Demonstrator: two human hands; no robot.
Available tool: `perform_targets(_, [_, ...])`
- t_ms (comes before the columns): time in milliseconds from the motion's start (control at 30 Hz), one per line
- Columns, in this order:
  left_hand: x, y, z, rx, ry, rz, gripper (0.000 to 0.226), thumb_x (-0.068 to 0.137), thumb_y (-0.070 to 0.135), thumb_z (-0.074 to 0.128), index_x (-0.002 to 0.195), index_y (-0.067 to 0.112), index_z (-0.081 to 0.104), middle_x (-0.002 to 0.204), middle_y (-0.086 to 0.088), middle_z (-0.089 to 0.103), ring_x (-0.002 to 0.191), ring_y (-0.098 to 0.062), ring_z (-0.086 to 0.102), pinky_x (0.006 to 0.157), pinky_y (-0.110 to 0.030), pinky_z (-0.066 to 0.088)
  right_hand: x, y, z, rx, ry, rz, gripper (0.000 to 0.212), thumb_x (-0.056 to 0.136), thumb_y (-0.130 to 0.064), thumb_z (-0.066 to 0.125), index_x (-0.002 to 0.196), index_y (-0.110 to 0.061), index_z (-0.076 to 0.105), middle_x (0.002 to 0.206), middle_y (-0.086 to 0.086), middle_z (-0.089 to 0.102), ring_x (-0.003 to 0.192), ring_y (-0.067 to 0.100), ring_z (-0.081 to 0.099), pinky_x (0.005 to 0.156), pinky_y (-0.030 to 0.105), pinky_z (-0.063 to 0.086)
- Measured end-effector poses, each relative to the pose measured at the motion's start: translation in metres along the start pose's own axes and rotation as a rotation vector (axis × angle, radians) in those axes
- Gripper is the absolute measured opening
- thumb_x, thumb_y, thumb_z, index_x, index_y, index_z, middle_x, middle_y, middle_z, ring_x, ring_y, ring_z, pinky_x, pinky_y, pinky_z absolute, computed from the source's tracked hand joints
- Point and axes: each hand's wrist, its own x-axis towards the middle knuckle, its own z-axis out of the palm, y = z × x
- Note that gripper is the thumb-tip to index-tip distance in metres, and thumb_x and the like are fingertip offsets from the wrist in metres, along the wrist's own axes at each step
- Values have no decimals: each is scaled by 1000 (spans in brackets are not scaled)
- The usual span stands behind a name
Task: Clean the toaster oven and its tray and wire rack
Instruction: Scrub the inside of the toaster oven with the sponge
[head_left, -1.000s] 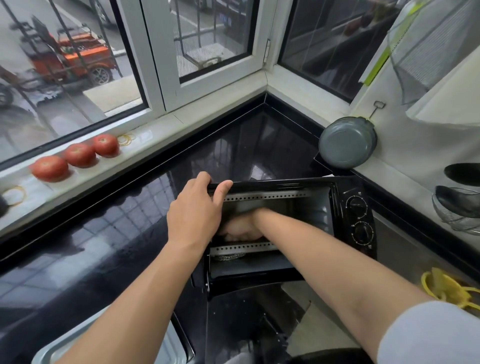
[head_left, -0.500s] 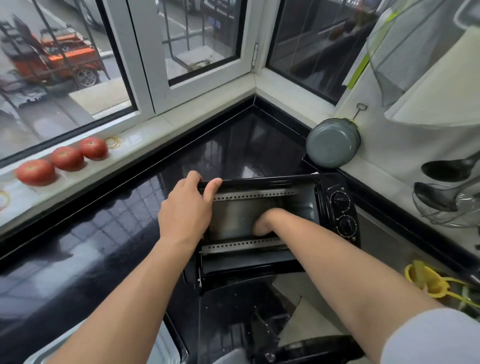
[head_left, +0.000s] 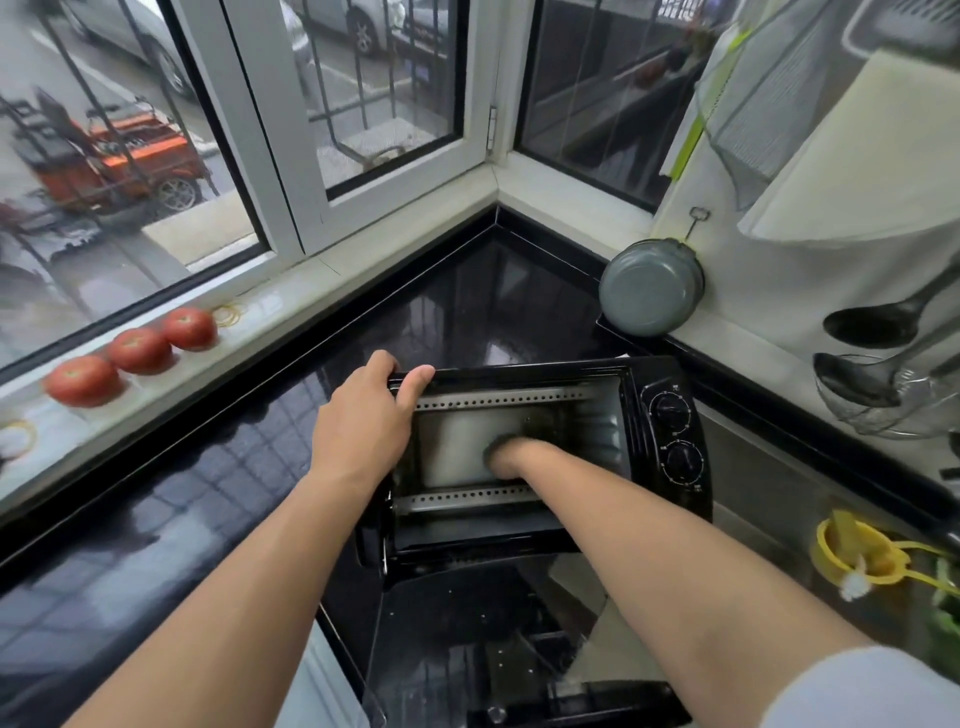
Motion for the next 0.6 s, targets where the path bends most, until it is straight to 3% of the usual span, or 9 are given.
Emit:
perform_targets(100, [1, 1, -1, -14, -11, 3, 46, 98, 73, 37, 101, 29, 49, 86, 0, 63, 86, -30, 59, 73, -41, 39, -1, 2, 8, 144, 223, 104, 75, 95, -24, 44, 157, 1, 11, 162, 20, 20, 145, 33, 32, 117, 37, 33])
perform_targets(167, [4, 1, -2, -20, -22, -5, 44, 98, 73, 38, 100, 31, 49, 83, 4, 62, 84, -29, 57, 73, -40, 39, -6, 6, 12, 244, 252, 150, 85, 93, -25, 46, 160, -10, -3, 166, 12, 6, 149, 33, 25, 118, 38, 30])
perform_targets(300, [7, 3, 0, -22, -30, -15, 43, 98, 74, 39, 99, 33, 50, 80, 7, 62, 83, -27, 56, 71, -39, 38, 2, 11, 13, 285, 281, 237, 73, 97, -21, 40, 159, -4, 5, 165, 16, 1, 150, 36, 16, 121, 46, 24])
perform_targets(367, [8, 3, 1, -27, -25, -25, 43, 98, 74, 39, 100, 32, 51, 81, 6, 62, 83, -27, 57, 71, -39, 38, 5, 3, 9, 200, 245, 209, 68, 95, -25, 42, 156, -4, 20, 163, 17, 13, 147, 36, 23, 118, 45, 30])
perform_targets(400, [8, 3, 1, -27, -20, -25, 44, 98, 73, 39, 101, 31, 51, 81, 5, 63, 84, -28, 58, 71, -39, 39, 1, -8, 8, 150, 232, 134, 64, 93, -25, 43, 153, -6, 32, 159, 16, 24, 144, 35, 30, 116, 43, 34])
perform_targets(467, [8, 3, 2, -21, -9, -18, 44, 98, 72, 40, 103, 30, 53, 84, 4, 64, 86, -28, 59, 73, -40, 39, -5, -37, 18, 43, 191, -187, 52, 93, -20, 45, 144, -8, 48, 150, 14, 44, 139, 32, 40, 115, 39, 34])
perform_targets(533, [8, 2, 2, -26, 4, -13, 43, 99, 71, 41, 104, 31, 54, 87, 4, 65, 86, -28, 59, 75, -40, 40, -13, -65, 33, -65, 44, -368, 47, 101, -16, 37, 146, -5, 45, 151, 14, 46, 144, 30, 34, 119, 38, 23])
perform_targets(600, [9, 2, 2, -22, 3, -16, 43, 99, 72, 41, 104, 32, 54, 84, 8, 64, 84, -26, 58, 75, -40, 39, -3, -65, 34, -86, -8, -369, 48, 103, -16, 35, 149, -5, 40, 156, 12, 40, 148, 30, 23, 120, 39, 19])
